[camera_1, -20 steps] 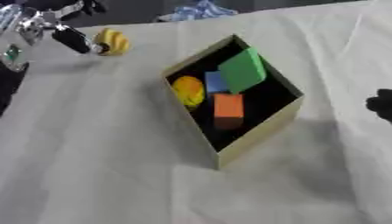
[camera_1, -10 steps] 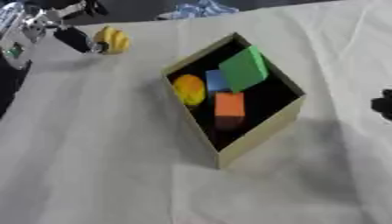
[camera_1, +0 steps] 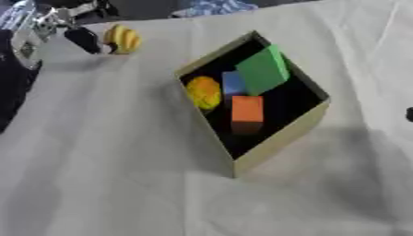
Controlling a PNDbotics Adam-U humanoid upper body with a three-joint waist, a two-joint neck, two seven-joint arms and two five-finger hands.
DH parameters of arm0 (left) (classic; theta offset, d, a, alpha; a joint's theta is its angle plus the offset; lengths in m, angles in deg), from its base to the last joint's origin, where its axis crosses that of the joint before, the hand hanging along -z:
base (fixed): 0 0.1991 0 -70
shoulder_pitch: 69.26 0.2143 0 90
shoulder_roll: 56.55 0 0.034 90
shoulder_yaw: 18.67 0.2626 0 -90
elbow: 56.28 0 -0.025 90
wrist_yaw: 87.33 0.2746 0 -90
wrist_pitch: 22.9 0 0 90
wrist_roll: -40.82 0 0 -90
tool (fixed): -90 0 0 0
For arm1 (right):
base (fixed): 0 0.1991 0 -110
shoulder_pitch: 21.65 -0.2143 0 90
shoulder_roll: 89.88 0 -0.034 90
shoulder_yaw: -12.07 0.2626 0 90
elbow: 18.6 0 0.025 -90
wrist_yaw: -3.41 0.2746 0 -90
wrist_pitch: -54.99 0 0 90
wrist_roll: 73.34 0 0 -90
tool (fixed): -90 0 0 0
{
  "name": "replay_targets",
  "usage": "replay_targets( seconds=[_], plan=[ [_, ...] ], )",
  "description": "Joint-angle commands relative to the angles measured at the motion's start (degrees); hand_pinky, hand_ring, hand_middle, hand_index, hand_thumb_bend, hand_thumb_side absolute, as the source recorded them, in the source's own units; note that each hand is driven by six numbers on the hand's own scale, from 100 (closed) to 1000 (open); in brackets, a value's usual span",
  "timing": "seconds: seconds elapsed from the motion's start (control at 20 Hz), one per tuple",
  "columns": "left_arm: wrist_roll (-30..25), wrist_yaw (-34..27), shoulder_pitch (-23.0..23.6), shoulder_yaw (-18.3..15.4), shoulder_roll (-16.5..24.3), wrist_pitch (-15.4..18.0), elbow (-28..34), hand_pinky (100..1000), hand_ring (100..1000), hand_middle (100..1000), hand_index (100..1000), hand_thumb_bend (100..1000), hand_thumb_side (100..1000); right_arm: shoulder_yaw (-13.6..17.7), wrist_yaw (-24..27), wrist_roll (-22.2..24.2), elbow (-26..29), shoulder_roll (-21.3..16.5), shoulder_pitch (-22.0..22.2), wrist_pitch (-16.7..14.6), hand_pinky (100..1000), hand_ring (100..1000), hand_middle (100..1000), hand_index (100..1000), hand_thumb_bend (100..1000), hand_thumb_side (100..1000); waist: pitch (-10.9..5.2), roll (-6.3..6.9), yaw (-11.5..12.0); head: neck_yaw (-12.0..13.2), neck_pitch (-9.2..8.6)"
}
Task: Pick up objects on the table and place them in the box.
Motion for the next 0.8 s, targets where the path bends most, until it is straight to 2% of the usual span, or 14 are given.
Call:
replay_targets(
  seconds=[0.05,0.45,0.8],
  plan=[
    [1.34,1.16,-1.69,-0.99,2.14,-0.82,0.35,854,833,803,876,383,169,0.36,-0.53,-0.10,1.19,-1.51,-0.48,-0.18,930,832,745,842,100,749,-1.01,-0.31,-0.16,0.40,-0.95],
    [3.74,2.20,-2.13,-1.78,2.06,-1.66,-0.24,859,846,816,894,410,182,0.20,-0.83,0.05,1.19,-1.49,-0.66,-0.08,931,831,746,842,100,761,0.05,-0.27,-0.41,1.07,-1.76],
    [2.52,2.33,-2.42,-2.05,2.19,-1.74,-0.77,861,848,811,889,365,109,0.18,-0.96,0.02,1.19,-1.42,-0.77,-0.10,931,830,746,842,100,767,0.81,-0.26,-0.56,1.57,-2.48]
  ],
)
